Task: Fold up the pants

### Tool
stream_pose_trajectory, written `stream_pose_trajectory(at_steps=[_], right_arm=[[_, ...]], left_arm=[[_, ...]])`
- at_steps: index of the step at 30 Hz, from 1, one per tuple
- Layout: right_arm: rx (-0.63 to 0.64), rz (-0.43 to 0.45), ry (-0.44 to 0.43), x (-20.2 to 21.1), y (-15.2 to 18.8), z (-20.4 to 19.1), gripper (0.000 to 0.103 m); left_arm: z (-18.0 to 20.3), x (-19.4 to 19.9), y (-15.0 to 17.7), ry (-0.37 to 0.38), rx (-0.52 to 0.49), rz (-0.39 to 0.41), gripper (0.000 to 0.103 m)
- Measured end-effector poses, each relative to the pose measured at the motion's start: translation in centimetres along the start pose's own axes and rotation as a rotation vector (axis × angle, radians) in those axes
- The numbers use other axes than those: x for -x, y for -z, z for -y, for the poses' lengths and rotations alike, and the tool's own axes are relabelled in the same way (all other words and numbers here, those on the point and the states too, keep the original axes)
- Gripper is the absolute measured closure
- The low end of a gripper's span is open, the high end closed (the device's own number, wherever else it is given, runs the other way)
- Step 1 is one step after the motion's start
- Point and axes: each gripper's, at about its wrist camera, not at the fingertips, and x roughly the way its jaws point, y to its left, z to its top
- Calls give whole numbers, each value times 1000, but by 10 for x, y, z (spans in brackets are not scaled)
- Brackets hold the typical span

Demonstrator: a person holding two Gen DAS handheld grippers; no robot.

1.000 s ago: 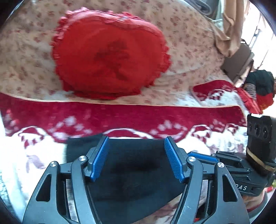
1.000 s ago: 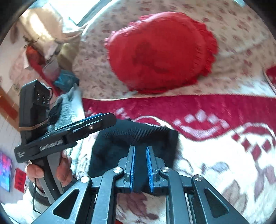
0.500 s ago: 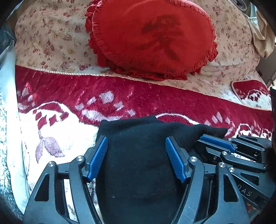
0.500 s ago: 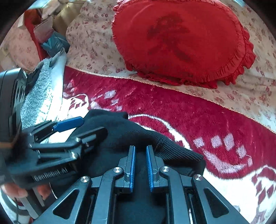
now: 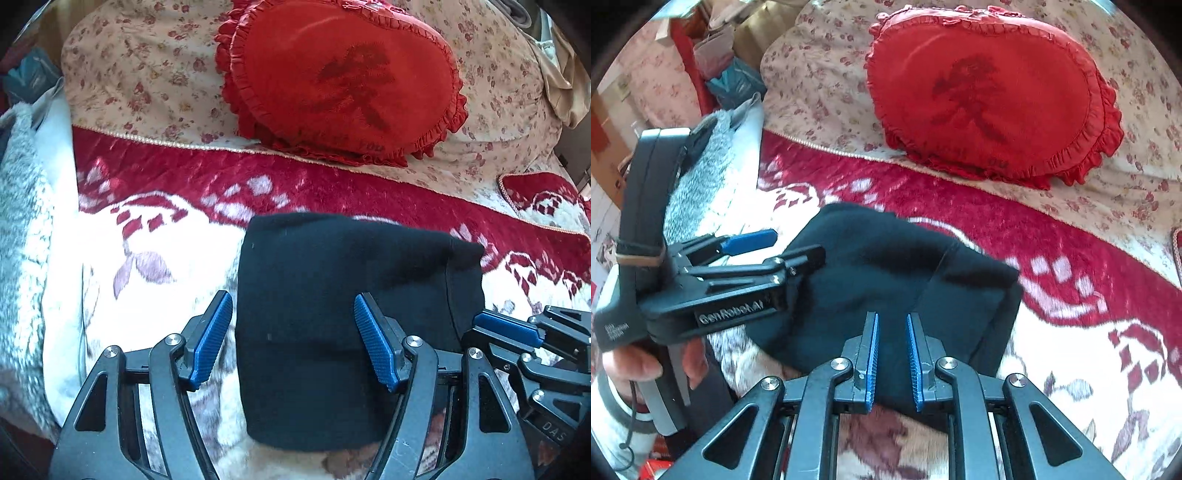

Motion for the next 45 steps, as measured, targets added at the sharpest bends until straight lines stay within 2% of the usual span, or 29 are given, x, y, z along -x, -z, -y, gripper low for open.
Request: stream_pose_trajectory(at_steps=[4,7,9,15,21,25,28,32,35,40,45], right_arm=[[-15,-14,21,-1,17,6,86],[-16,-19,21,-8,31,11,86],[-22,4,18,-9,36,12,86],[-29,-8,26,-1,33,10,85],[-33,18,13,14,31,6,81],[-28,-8,15,3,36,5,78],[-33,-15,14,-2,40,8,78],[-42,-19,10,6,37,10,77],[-69,13,-2,18,33,15,75],[-89,30,-3,23,28,19,67],[-137,26,-22,16,23,22,61]], left_arm=[[2,-3,16,2,25,-4,34],[5,-8,25,-10,41,9,27],[6,-8,26,-16,51,14,26],[8,-6,26,-27,42,6,26],[8,-8,27,-32,45,3,24],[0,-13,30,-12,112,-31,13],[-6,-15,33,19,157,-39,13],[-1,-9,32,-3,118,-35,13],[1,-2,32,-16,93,-29,13],[3,8,30,-55,50,2,13],[0,11,29,-55,58,9,13]])
